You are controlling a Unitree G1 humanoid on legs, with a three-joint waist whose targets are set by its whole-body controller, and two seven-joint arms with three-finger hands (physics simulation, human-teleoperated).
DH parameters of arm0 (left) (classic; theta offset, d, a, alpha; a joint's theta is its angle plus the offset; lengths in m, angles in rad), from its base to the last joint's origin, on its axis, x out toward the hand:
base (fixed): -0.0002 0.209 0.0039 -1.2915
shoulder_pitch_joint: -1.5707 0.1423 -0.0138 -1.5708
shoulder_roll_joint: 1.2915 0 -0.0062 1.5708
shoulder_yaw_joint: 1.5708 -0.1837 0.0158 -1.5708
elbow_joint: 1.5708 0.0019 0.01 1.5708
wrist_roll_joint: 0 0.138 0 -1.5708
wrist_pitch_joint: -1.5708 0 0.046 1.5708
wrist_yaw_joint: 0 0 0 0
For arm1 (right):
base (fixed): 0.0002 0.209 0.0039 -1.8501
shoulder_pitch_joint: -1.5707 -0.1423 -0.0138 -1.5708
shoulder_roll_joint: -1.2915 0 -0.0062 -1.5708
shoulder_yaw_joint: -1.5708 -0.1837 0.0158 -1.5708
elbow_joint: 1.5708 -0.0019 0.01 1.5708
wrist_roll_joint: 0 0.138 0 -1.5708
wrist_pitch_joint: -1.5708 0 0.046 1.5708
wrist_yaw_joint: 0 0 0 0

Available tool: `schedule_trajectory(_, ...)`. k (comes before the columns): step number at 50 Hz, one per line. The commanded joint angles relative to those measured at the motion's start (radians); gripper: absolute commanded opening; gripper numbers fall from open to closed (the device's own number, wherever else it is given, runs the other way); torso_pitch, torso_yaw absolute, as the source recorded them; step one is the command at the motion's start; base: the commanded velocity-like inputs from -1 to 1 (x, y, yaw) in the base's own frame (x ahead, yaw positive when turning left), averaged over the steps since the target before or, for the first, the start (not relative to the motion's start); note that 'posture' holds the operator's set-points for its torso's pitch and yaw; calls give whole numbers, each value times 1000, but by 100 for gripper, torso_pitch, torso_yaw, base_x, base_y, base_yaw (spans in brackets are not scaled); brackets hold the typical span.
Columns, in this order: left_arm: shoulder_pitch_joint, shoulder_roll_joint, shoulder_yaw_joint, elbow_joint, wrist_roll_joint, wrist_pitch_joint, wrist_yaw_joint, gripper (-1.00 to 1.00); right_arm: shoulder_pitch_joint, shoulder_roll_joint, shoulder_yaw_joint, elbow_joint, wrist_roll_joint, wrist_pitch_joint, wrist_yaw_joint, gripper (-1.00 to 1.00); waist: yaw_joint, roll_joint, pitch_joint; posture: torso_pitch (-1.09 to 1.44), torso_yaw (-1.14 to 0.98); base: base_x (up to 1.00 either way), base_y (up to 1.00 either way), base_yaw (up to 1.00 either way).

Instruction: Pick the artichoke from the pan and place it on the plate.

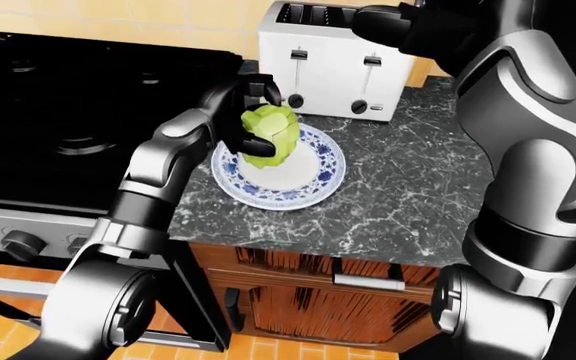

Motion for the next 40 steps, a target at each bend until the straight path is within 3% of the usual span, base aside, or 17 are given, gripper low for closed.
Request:
schedule_trajectory(1,-49,4,11,-51,-13,-47,0,-100,-30,-15,-15,-19,-3,-31,2,100,1,-4,-36,0,0,0,0,0)
schedule_trajectory(40,-6,-39,-1,12,10,-131,-5,-100,-33,-22,-18,-26,12,-25,-7,100,4,-11,-37,0,0,0,0,0)
